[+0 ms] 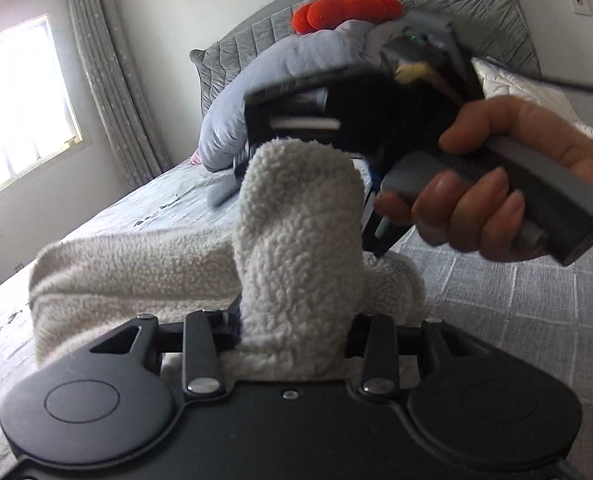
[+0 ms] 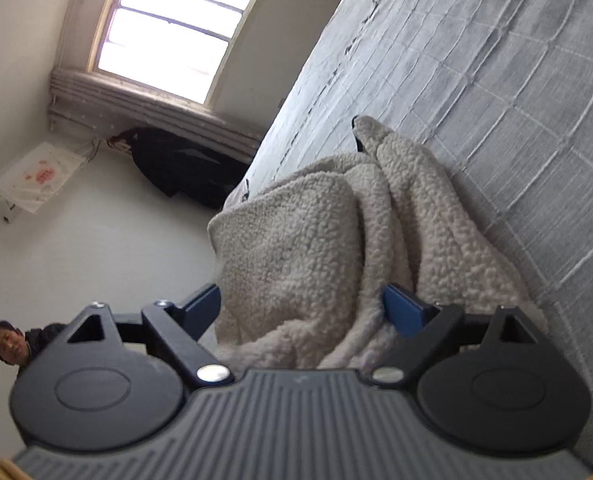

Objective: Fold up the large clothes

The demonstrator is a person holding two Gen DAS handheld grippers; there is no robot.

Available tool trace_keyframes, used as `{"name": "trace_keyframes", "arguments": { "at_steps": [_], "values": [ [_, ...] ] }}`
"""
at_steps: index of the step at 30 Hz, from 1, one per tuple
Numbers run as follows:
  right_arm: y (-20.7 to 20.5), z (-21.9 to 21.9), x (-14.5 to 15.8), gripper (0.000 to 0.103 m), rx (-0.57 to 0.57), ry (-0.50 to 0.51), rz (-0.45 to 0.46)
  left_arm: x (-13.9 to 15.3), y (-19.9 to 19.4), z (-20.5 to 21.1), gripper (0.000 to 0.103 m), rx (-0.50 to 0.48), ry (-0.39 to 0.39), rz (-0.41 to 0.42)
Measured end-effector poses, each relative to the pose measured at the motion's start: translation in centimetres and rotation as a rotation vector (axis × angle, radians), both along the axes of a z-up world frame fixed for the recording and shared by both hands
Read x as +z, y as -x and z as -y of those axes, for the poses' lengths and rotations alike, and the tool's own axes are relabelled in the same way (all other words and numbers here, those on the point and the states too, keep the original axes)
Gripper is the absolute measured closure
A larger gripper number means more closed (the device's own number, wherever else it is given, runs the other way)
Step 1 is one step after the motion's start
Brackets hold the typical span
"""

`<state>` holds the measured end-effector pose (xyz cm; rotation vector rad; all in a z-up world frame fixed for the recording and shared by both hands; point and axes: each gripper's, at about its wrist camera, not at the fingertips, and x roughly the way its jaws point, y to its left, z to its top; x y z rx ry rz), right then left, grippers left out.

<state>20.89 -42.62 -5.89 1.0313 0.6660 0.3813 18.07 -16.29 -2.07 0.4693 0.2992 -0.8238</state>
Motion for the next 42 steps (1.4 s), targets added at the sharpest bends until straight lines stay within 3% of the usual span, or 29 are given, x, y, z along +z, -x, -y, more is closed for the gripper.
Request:
{"name": "trace_keyframes", "arguments": {
  "at_steps": [4,8,12,15,17,22,26,27,28,31,33,38,42],
  "values": [
    [-1.1,-2.0,0.7,0.013,0.045,0.157,-0.082,2.0,0.0,-2.0,0.058,-0.016,0.023,-0.017],
    [-1.5,-3.4,0.6,0.014,0.160,0.140,-0.021,3.8,0.3,-5.1,0.055,0.000,0.069,-0.097],
    [-1.5,-5.1,0.7,0.015,0.239,0.220,-0.004,4.5,1.4,-8.6,0.052,-0.016,0.123,-0.159],
    [-1.8,-5.1,0.6,0.016,0.240,0.239,-0.021,5.6,2.2,-10.7,0.044,-0.033,0.155,-0.187],
    [-2.2,-4.8,0.7,0.016,0.233,0.232,-0.037,6.2,2.2,-12.2,0.030,-0.026,0.183,-0.224],
    [-2.6,-4.3,1.1,0.016,0.237,0.221,-0.059,6.0,0.7,-15.9,0.028,0.126,0.253,-0.230],
    [-4.0,-4.7,1.4,0.016,0.245,0.199,-0.061,3.5,-4.3,-17.7,0.028,0.258,0.344,-0.389],
    [-4.6,-4.9,1.3,0.019,0.241,0.186,-0.059,2.7,-5.7,-17.9,0.026,0.283,0.364,-0.436],
    [-5.0,-5.0,1.4,0.033,0.233,0.175,-0.053,1.9,-6.9,-18.2,0.026,0.293,0.418,-0.487],
    [-5.8,-5.6,2.2,0.067,0.181,0.177,-0.021,0.8,-9.4,-18.1,0.028,0.315,0.573,-0.619],
    [-6.0,-6.0,3.7,0.075,0.158,0.226,0.020,1.0,-9.8,-16.8,0.030,0.294,0.608,-0.639],
    [-5.5,-2.6,8.1,0.078,0.090,0.238,0.144,2.8,-8.8,-11.5,0.030,0.187,0.618,-0.607],
    [-4.7,1.8,7.9,0.064,0.034,0.373,0.041,1.8,-8.0,-5.0,0.030,0.150,0.483,-0.561]
  ]
}}
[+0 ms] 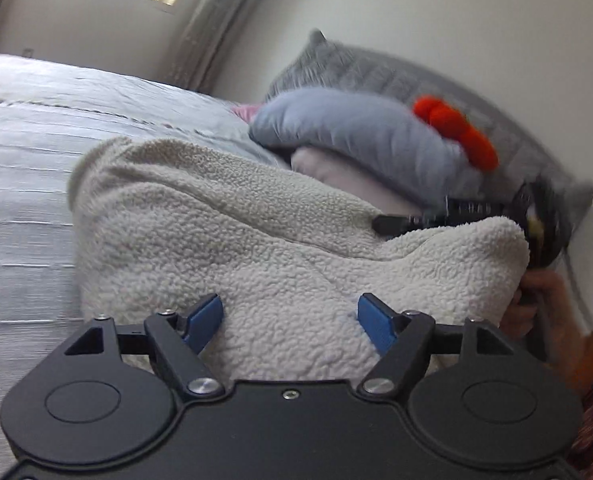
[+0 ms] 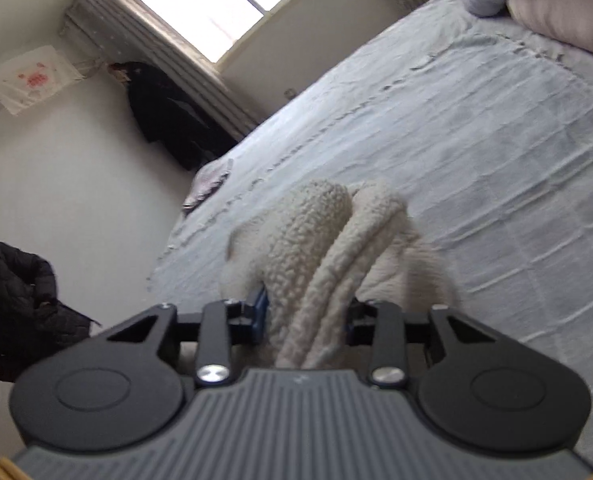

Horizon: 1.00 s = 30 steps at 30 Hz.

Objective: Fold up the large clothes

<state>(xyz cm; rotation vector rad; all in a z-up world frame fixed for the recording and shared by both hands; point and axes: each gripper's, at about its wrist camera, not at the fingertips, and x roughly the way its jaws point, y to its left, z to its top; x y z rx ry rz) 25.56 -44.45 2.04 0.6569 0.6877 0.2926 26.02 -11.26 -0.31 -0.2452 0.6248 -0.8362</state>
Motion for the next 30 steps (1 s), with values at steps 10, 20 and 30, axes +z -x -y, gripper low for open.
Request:
{"name": "trace_keyframes", "arguments": {
  "at_steps": [10,20,30],
  "values": [
    [2.7,-0.7,3.6,0.060,-0.131,0.244,0.072,0.3,2.9,4.7,0.030,0.026,-0.187,0.151],
    [-0.6,-4.8,-6.0,0.062,-0.191,0.437,-0.024,0.5,0.0,-0.9,0.028,0.184,-0.179,0.101],
    [-0.8,0.4,-6.3,0.009,-0.026,0.127,-0.142,-2.6,-4.7,-4.8,0.004,0.208,0.018,-0.231]
  ]
}}
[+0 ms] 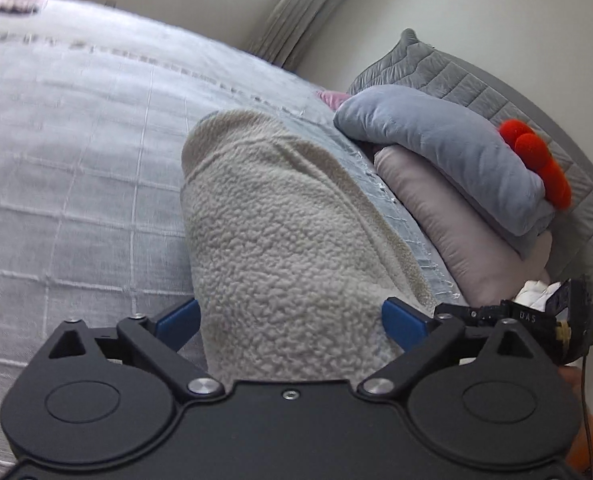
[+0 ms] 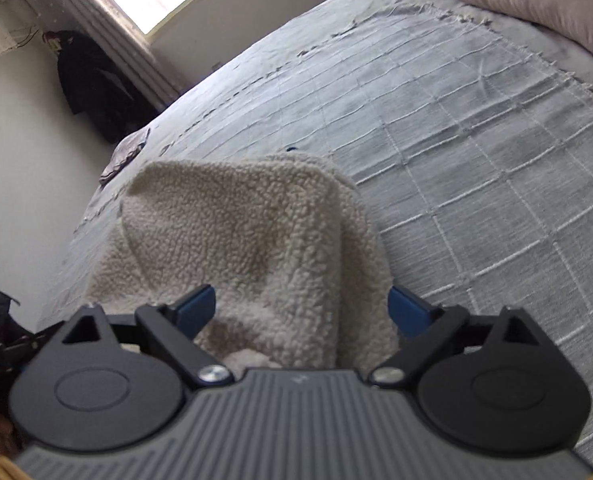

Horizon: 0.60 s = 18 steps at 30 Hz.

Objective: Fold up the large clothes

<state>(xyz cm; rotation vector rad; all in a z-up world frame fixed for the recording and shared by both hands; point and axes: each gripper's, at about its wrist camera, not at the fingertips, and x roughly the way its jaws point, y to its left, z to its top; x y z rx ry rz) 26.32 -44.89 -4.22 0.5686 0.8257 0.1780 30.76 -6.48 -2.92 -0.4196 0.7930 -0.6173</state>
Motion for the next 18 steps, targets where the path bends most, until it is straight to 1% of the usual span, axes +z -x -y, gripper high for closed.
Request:
{"name": "trace_keyframes", "arguments": {
  "at_steps": [2,4,5,6,7,8,9,11,14,17,18],
  "values": [
    [-1.1,0.3,-0.8,0.008,0.041,-0.044,-0.069,-0.8,-1.0,0.0,0.000,-0.014,0.051,-0.064],
    [-1.8,0.5,-2.2,0.005,0.058,-0.082,-0.112,-2.2,-1.7,-0.1,0.000,-0.018,0.138,-0.152],
    [-2.0,0.8,-3.0,0.006,0.053,-0.118,-0.130,-2.9,-1.9,-0.3,0.000,-0.010,0.181,-0.195],
    [-2.3,1.2,-4.1,0.007,0.047,-0.186,-0.160,-3.6,-1.9,-0.5,0.000,0.004,0.218,-0.222],
    [-2.4,1.6,-5.5,0.011,0.044,-0.279,-0.190,-4.1,-1.9,-0.6,0.001,0.012,0.244,-0.233],
    [-2.3,1.8,-6.5,0.013,0.041,-0.362,-0.197,-4.3,-1.5,-0.9,0.001,0.015,0.271,-0.231],
    [-1.9,1.8,-7.0,0.018,0.040,-0.392,-0.173,-4.4,-1.2,-1.1,0.003,0.018,0.287,-0.224],
    [-1.0,1.3,-6.7,0.021,0.039,-0.397,-0.134,-3.9,-0.3,-1.5,0.011,0.012,0.303,-0.201],
    [0.4,-0.3,-4.7,0.022,0.067,-0.348,-0.082,-2.2,1.1,-2.6,0.012,0.008,0.310,-0.175],
    [1.0,-3.4,-2.6,0.022,0.130,-0.323,-0.082,0.2,3.2,-5.2,0.012,0.017,0.257,-0.113],
    [1.2,-4.9,-1.9,0.022,0.154,-0.304,-0.083,0.8,3.9,-6.7,0.012,0.029,0.252,-0.107]
  ]
}}
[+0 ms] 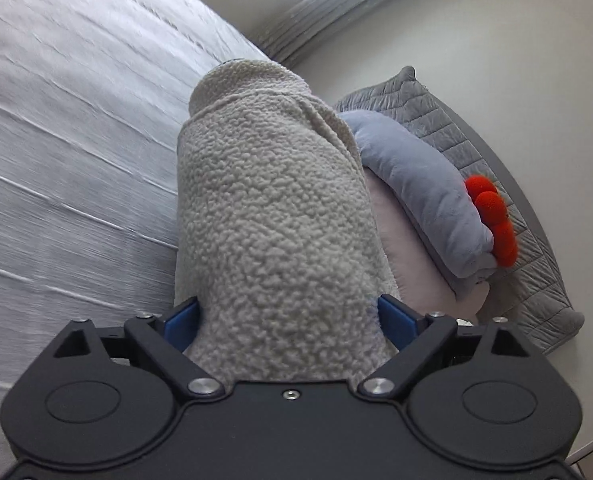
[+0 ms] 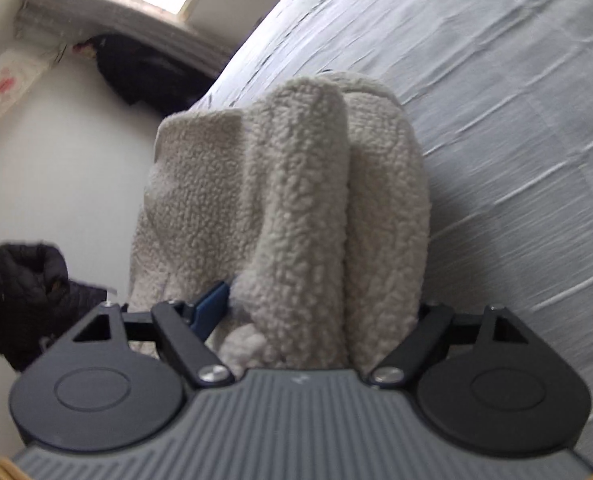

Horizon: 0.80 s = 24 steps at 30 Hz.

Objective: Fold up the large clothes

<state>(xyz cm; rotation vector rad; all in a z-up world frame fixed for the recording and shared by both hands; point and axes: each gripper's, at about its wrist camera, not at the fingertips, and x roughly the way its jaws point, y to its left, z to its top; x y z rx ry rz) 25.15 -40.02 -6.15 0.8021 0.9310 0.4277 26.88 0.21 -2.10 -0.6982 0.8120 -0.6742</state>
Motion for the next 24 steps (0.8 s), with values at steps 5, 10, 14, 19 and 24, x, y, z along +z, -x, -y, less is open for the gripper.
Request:
{"name": "trace_keyframes", "arguments": {
  "at_steps": [5,10,14,19,24],
  "values": [
    [0.2,-8.0,1.7,0.022,0.104,0.034,0.007,1.6,2.8,-7.7,0.012,0.066,-0.067,0.005],
    [-0.3,-14.9,0.9,0.017,0.151,0.187,-0.007,0.4,4.1,-11.8,0.009,0.123,-0.251,0.028],
    [0.7,-16.1,3.0,0.017,0.098,0.300,0.033,2.7,4.5,-12.2,0.011,0.155,-0.331,0.113],
    [3.2,-16.2,6.6,0.018,-0.048,0.487,0.176,4.9,3.4,-10.3,0.013,0.165,-0.448,0.292],
    [1.9,-17.4,8.4,0.049,-0.104,0.489,0.301,5.1,-0.1,-4.7,0.013,0.152,-0.499,0.370]
  ]
}}
